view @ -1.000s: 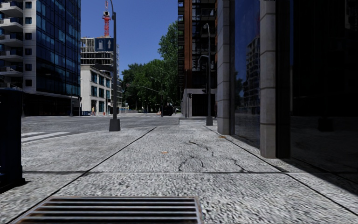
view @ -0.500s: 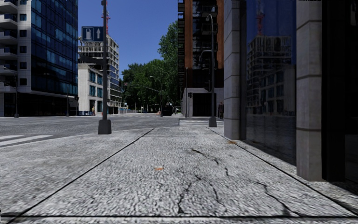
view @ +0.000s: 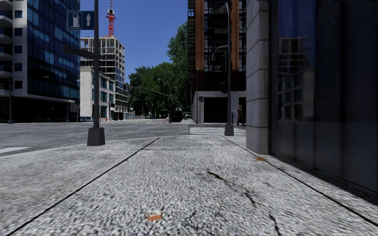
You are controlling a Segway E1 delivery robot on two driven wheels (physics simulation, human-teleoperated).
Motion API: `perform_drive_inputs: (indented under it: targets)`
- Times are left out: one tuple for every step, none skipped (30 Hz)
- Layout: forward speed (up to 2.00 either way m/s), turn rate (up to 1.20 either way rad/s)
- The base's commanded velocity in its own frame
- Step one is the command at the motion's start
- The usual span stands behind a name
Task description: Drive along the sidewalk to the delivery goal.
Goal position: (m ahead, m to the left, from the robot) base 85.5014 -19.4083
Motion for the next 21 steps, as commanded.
perform_drive_inputs:
  targets:
    - [2.0, 0.0]
    - [2.0, 0.0]
    - [2.0, 0.0]
    - [2.0, 0.0]
    - [2.0, 0.0]
    - [2.0, 0.0]
    - [2.0, 0.0]
    - [2.0, 0.0]
    - [2.0, 0.0]
    - [2.0, 0.0]
    - [2.0, 0.0]
    - [2.0, 0.0]
    - [2.0, 0.0]
    - [2.0, 0.0]
    - [2.0, 0.0]
    - [2.0, 0.0]
    - [2.0, 0.0]
    - [2.0, 0.0]
    - [2.0, 0.0]
    - [2.0, 0.0]
    - [2.0, 0.0]
